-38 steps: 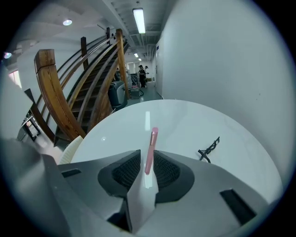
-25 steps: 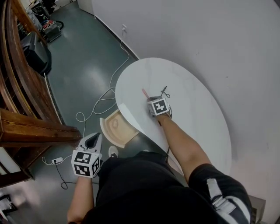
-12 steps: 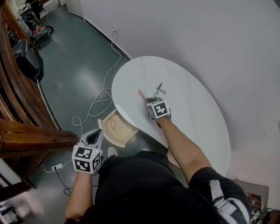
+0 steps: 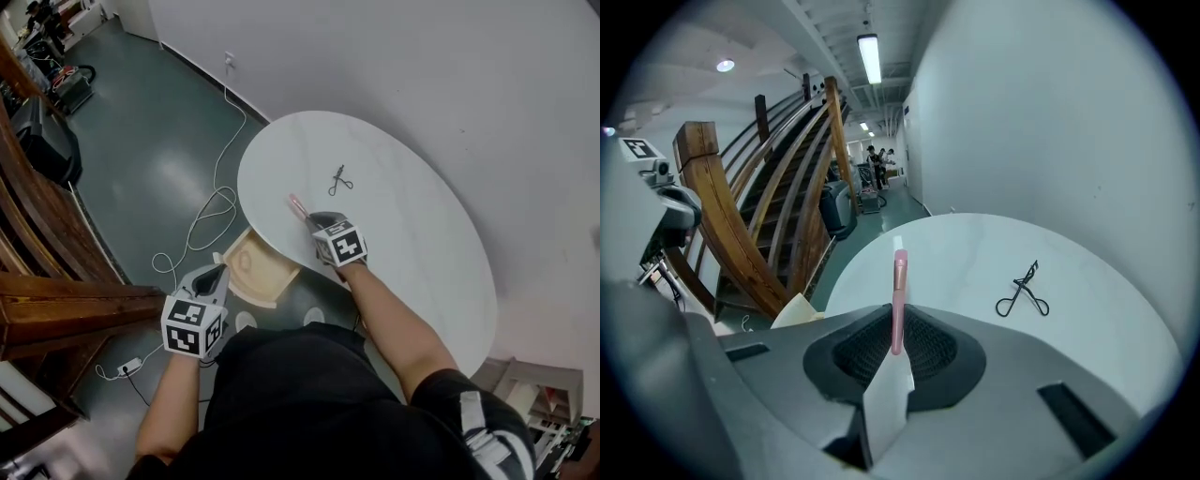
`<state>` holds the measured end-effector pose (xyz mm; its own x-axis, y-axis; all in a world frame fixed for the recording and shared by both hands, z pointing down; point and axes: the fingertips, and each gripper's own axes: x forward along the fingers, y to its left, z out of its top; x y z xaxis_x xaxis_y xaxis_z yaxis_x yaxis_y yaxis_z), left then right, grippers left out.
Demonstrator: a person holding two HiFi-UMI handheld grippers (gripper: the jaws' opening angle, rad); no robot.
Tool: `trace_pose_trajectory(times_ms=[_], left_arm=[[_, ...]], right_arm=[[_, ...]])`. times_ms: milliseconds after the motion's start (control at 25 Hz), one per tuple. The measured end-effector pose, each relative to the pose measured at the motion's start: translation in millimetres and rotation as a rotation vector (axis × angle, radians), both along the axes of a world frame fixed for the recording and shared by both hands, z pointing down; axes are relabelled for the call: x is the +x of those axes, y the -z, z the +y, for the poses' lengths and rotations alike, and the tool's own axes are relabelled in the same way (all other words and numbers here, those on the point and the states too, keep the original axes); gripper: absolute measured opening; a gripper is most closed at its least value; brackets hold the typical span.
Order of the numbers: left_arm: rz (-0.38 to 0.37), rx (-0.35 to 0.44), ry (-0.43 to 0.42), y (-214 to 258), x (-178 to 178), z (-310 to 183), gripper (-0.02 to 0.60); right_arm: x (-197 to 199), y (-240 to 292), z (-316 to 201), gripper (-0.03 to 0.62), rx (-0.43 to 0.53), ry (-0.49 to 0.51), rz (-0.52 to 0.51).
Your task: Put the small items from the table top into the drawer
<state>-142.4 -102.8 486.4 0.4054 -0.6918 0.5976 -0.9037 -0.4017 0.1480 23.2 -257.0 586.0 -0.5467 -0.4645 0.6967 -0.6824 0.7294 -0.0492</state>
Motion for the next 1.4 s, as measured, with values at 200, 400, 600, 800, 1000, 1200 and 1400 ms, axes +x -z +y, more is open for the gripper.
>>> trace_pose_trajectory(times_ms=[200,400,600,800,1000,1200,1400], left_arm=[[0.006,-0.017,-0.042,-6,-5,0,0.016],[0.044,-0.065,-0.045,-18,-10,-1,0.016],[0.026,-0.077,-0.043,-28,-21,3,0.017],[0.023,-0.078,-0.023,-32,-32,9,0.016],[0.021,-0.081,-0.001,-35,-41,17,0.017],[0.029,-0.096,0.024,-39,-51,27,0.016],[0.044,-0.114,0.041,-42,-61,36,0.016]], right_arm=[[-9,8,26,0.038,-0.012,-0.028,-0.039],[-21,3,52,0.038,-0.025,-0.008,-0.043],[-39,-11,76,0.038,-0.063,0.032,-0.033],[-66,-24,103,0.038,-0.097,0.114,-0.017],[-97,-55,133,0.038,-0.151,0.217,0.053],[-111,-91,139,0.038,-0.203,0.217,0.128],[-118,-132,132,0.038,-0.244,0.141,0.193]])
